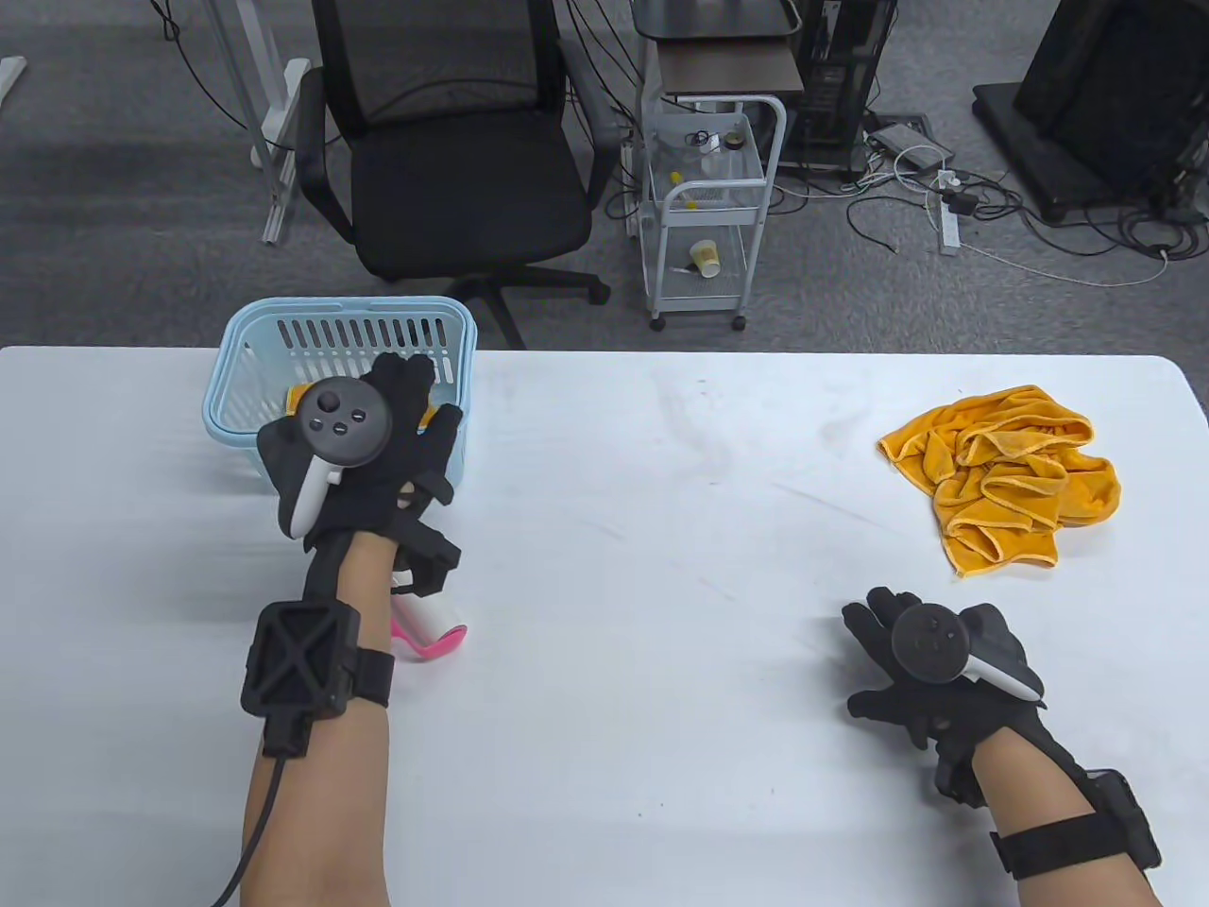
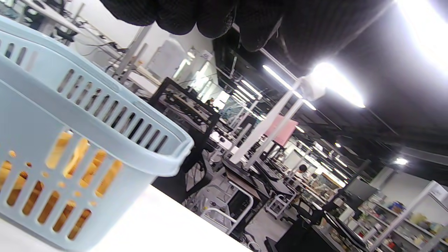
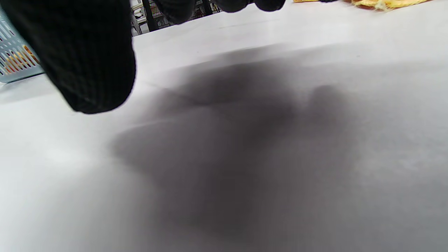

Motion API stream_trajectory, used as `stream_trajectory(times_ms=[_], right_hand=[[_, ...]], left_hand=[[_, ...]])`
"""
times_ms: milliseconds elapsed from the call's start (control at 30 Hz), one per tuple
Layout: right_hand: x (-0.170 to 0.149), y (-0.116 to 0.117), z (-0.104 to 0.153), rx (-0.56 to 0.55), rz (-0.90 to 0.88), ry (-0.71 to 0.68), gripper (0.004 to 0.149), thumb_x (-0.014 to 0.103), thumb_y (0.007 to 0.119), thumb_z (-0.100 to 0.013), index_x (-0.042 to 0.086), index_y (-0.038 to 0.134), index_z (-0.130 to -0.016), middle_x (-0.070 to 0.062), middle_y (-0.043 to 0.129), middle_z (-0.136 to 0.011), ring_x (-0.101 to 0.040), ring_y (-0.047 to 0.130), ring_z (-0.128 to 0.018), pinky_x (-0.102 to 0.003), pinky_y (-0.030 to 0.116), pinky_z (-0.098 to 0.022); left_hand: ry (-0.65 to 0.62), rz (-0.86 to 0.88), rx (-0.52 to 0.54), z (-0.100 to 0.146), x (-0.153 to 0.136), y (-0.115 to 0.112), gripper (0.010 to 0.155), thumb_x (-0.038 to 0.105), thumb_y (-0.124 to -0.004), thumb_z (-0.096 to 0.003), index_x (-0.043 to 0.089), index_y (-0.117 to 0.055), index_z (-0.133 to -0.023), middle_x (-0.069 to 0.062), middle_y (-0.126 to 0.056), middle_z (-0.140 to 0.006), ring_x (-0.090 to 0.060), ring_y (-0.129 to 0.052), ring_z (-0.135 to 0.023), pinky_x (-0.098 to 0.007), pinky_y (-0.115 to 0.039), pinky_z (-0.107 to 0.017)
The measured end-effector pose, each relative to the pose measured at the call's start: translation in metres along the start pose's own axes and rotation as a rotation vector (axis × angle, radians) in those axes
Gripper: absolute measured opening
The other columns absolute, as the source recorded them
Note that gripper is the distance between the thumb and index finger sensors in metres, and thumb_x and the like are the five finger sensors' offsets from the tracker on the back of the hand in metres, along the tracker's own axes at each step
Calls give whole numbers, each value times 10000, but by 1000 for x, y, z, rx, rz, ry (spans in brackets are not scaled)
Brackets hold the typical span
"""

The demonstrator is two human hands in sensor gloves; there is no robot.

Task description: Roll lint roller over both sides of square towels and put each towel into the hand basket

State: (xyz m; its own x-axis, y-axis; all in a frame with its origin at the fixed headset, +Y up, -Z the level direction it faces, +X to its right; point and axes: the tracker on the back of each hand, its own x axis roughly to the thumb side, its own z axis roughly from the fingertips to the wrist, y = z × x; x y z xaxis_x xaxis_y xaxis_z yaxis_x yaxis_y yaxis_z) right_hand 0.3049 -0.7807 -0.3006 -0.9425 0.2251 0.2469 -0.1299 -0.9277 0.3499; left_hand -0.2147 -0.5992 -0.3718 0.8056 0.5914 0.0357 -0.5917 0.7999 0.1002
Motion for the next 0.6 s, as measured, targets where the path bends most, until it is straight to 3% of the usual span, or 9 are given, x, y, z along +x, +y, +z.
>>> stream_trajectory(times_ms=[167, 367, 600], right_hand=[[1, 3, -2, 3, 5, 7, 952, 532, 918, -428, 218, 358, -1131, -177, 274, -1170, -503, 293, -1070, -737, 407, -699], [2, 3, -2, -40, 15, 21, 951, 536, 911, -429, 218, 351, -1129, -177, 272, -1169, -501, 294, -1070, -733, 412, -699], [-6, -4, -5, -131, -40, 83, 969, 543, 900, -429, 210, 316, -1126, -171, 262, -1167, -493, 288, -1071, -726, 418, -702]], left_hand=[[-41, 1, -42, 48, 27, -39, 659, 518, -740, -534, 239, -541, -1097, -152, -416, -1213, -509, -482, -1092, -639, -498, -740], [-85, -157, -143, 102, 36, -103, 671, 526, -735, -531, 229, -538, -1099, -162, -423, -1209, -514, -487, -1087, -640, -503, -736], [-103, -264, -174, 121, 22, -146, 669, 514, -747, -517, 219, -555, -1086, -167, -426, -1198, -514, -479, -1079, -636, -499, -725]])
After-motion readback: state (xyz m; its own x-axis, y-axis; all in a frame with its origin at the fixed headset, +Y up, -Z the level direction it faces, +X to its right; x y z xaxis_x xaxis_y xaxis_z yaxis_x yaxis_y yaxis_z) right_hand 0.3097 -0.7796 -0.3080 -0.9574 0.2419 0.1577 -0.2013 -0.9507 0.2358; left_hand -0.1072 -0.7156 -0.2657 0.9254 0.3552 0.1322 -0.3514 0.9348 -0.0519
